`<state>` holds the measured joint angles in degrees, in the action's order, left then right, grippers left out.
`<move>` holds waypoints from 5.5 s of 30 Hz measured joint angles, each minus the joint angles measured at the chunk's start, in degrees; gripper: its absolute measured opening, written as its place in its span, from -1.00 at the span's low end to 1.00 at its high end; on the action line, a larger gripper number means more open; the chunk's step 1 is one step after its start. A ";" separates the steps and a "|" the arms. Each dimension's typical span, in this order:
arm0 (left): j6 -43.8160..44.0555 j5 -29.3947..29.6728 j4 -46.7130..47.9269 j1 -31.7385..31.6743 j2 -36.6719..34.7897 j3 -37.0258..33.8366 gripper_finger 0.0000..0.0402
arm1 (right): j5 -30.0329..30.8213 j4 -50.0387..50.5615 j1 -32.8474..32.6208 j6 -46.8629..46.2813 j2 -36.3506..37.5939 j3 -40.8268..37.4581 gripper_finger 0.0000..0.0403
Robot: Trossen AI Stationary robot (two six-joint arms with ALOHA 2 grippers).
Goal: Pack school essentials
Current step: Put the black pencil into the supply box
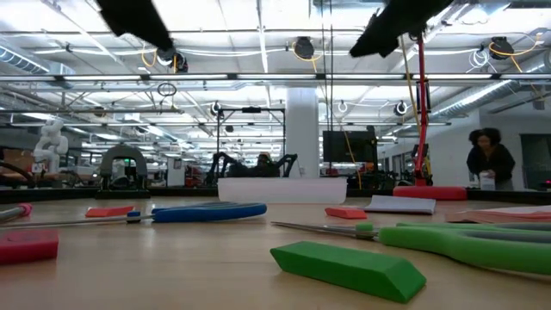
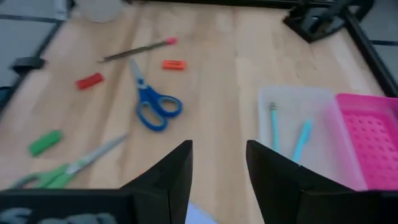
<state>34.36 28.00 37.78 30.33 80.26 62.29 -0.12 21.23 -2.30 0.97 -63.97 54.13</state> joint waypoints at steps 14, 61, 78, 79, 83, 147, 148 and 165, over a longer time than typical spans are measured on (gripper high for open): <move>34.07 -7.11 3.52 -0.36 2.39 -8.62 -0.52 | 0.48 -2.50 -3.93 1.24 0.45 -0.02 -0.29; 74.20 -29.34 3.32 2.31 16.25 -9.76 -0.52 | 0.28 -4.78 -3.86 2.65 0.40 -0.02 -0.30; 78.09 -19.28 4.21 5.71 16.27 -9.79 -0.52 | 0.28 -4.62 -4.55 3.03 0.40 -0.02 -0.30; 78.12 -19.05 5.05 5.72 16.27 -9.80 -0.52 | 0.28 -4.63 -4.55 3.12 0.40 -0.02 -0.30; 77.87 -18.94 6.54 5.71 16.98 -9.73 -0.52 | 0.29 -4.67 -4.55 4.16 0.40 -0.02 -0.30; 52.79 -13.84 -3.34 0.11 13.89 -9.52 -0.51 | 0.26 -7.73 -4.55 1.70 -3.66 -0.04 -0.30; 52.77 -13.08 -3.39 0.11 13.91 -9.52 -0.51 | 0.26 -7.71 -4.55 1.90 -3.66 -0.04 -0.30; 54.05 -14.12 -4.77 -1.38 18.70 -9.40 -0.16 | 0.26 -9.68 -4.44 2.93 -3.66 -0.04 -0.30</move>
<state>88.42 13.89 33.01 28.95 98.96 52.88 0.14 11.55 -6.74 3.90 -67.64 54.08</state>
